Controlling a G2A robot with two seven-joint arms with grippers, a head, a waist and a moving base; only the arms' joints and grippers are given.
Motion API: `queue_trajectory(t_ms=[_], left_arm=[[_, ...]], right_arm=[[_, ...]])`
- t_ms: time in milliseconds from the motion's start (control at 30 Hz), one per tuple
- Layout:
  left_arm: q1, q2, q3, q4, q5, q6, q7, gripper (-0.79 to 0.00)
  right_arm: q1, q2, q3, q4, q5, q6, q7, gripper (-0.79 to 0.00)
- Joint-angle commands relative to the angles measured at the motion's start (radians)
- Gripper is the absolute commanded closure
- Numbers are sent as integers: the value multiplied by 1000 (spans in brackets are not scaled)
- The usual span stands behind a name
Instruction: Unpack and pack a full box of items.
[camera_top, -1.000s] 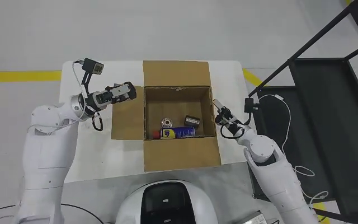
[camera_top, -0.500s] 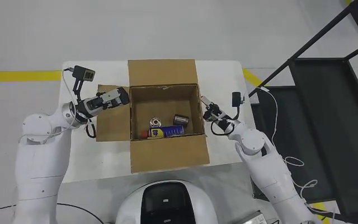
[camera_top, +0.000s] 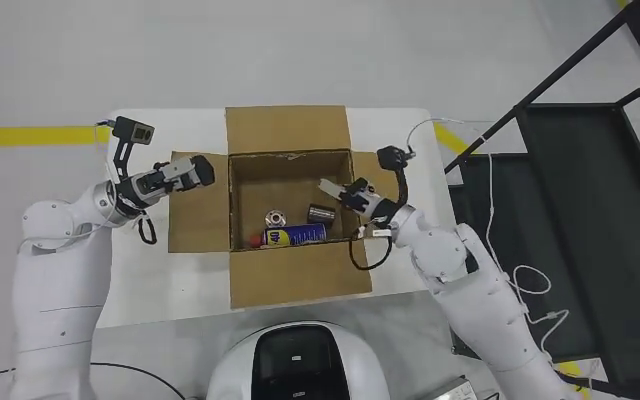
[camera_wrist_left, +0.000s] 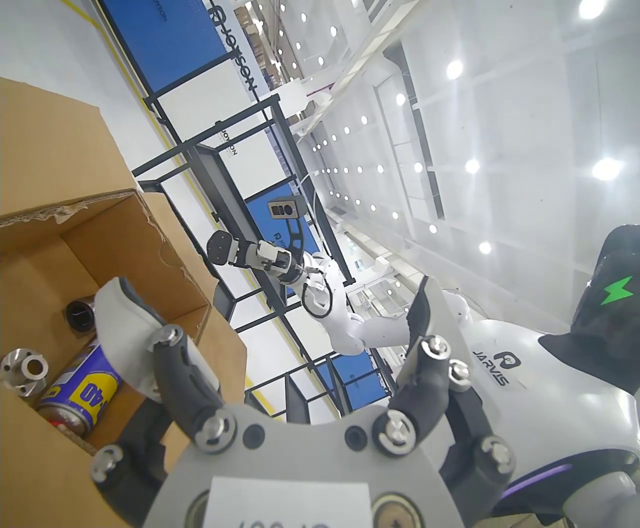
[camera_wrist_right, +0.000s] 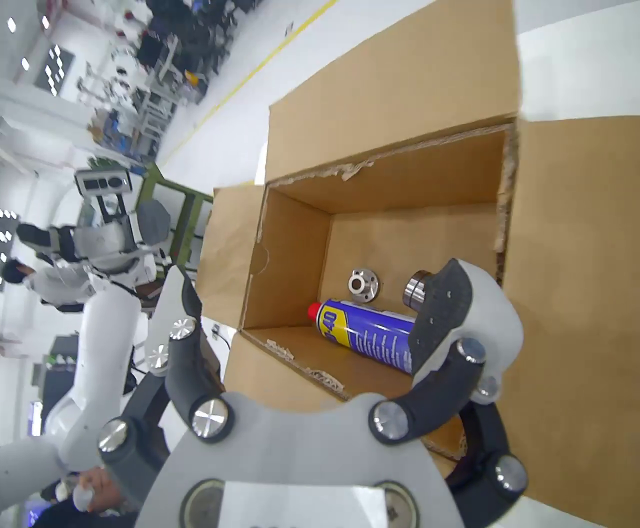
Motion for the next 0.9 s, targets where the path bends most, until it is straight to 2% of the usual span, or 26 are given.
queue_trajectory(t_ms=[0,100,267,867], left_arm=[[-4,7,-10,17,-5,-4,-55,-785],[-5,17,-21,19,-35,27,-89,-785],[1,27,-30,18,-41,38,-100,-785],[1,27,-30,18,-41,38,-100,-785]], right_arm=[[59,-4,-58,12,-83,49,71,-785],[140,-16,-149,56,-178,105,124,-785],[237,-41,-256,143,-236,168,153,-785],[237,-41,-256,143,-236,168,153,-785]])
